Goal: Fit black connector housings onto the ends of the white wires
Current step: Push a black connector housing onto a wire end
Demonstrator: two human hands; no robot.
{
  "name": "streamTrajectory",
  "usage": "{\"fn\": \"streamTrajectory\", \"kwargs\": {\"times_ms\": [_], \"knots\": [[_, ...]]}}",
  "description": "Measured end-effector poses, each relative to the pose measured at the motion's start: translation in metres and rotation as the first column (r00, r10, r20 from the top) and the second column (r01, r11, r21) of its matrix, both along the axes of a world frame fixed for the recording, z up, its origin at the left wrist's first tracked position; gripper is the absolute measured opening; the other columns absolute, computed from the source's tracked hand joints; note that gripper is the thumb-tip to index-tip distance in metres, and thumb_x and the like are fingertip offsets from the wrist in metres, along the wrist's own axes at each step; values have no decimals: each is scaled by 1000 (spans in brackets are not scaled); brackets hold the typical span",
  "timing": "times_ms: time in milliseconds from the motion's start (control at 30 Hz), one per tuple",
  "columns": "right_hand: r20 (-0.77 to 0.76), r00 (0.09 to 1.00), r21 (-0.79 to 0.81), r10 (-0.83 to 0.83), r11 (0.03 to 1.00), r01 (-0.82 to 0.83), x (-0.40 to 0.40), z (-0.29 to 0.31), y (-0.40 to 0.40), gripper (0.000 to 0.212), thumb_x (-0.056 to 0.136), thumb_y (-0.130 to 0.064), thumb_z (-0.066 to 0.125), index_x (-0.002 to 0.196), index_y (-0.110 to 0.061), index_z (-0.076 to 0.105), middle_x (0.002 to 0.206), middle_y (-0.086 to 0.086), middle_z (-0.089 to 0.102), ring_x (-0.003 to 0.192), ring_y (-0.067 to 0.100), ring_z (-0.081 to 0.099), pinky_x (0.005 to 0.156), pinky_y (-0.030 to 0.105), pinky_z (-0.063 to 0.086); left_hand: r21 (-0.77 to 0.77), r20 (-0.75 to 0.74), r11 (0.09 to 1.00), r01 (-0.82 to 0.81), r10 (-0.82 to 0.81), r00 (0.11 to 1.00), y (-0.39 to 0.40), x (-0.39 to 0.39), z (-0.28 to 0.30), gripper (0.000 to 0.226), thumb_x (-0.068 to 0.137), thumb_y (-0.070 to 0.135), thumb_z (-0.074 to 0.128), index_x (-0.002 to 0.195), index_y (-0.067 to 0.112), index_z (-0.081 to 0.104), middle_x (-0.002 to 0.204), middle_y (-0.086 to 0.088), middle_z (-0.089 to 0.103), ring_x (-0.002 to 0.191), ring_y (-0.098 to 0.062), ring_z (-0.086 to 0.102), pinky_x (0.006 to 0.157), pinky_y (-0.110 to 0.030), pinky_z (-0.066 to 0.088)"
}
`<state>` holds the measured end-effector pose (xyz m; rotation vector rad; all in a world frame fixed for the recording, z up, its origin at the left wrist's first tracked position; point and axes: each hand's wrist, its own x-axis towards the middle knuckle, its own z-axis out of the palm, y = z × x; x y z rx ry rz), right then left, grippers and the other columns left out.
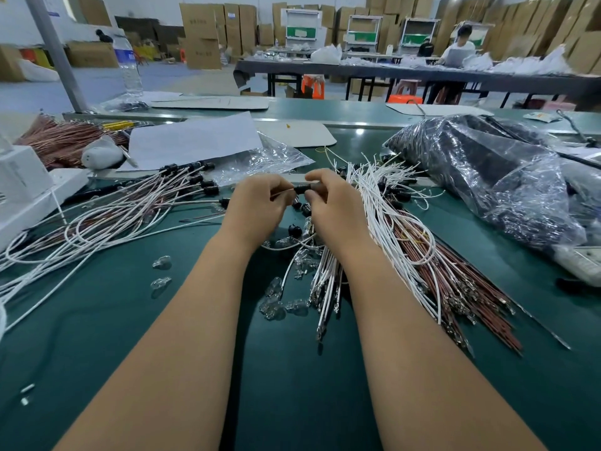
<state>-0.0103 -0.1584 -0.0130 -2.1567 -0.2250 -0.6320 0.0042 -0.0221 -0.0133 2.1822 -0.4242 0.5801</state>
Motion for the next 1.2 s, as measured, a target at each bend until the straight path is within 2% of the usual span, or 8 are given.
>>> {"fn": "streamTrajectory", "kwargs": {"times_ms": [67,200,333,467,633,833,1067,1200], "knots": [[-38,999,65,-6,998,9,0,0,-1,29,91,1,54,116,-11,60,95,0,63,88,15,60,78,27,50,-43,-6,999,-4,3,1000,2,1,-1,8,89,11,65,85,11,72,72,-6,68,67,-24,62,65,-35,51],[-100,995,184,-3,983,21,-1,1,-4,28,85,7,46,97,-14,60,91,3,65,86,16,62,77,27,51,-80,6,997,-4,4,1000,4,2,-2,8,89,10,65,88,11,72,75,-10,69,74,-29,64,71,-43,54],[-127,992,292,22,956,16,-1,3,-5,18,88,-3,52,84,-17,63,82,2,66,76,16,61,66,27,49,-78,11,997,4,-3,1000,5,3,-3,7,90,11,65,89,11,72,76,-11,69,74,-31,64,72,-46,54],[-86,996,282,7,959,17,1,2,-6,9,92,-16,62,83,-15,65,73,-4,63,66,10,57,63,23,45,-72,20,997,13,-11,1000,5,3,-3,7,90,12,65,89,13,72,74,-8,69,71,-26,64,69,-39,54],[-100,995,302,17,953,14,2,2,-7,12,92,-9,62,84,-17,63,77,1,65,72,16,61,72,31,53,-78,5,996,41,-40,999,6,3,-3,9,89,11,65,84,17,70,71,-4,67,63,-16,60,62,-30,49],[-104,994,346,28,938,9,4,2,-8,18,91,-1,59,84,-17,62,80,4,65,75,17,62,72,29,55,-79,-35,994,71,-74,997,4,1,-3,8,89,11,66,84,13,72,75,-9,70,74,-29,65,71,-43,53],[-88,996,325,28,946,2,5,2,-8,20,91,1,58,83,-17,61,79,3,64,74,17,62,67,23,53,-102,-57,991,88,-94,994,3,-2,-2,6,89,11,65,84,11,68,71,-4,71,69,-26,67,71,-45,56],[-76,996,299,35,954,-11,3,2,-9,19,90,1,58,84,-17,61,79,3,65,77,19,65,71,26,54,-111,-92,989,102,-112,989,1,-3,-2,13,90,11,62,79,16,66,70,-4,70,70,-31,67,73,-48,56]]}}
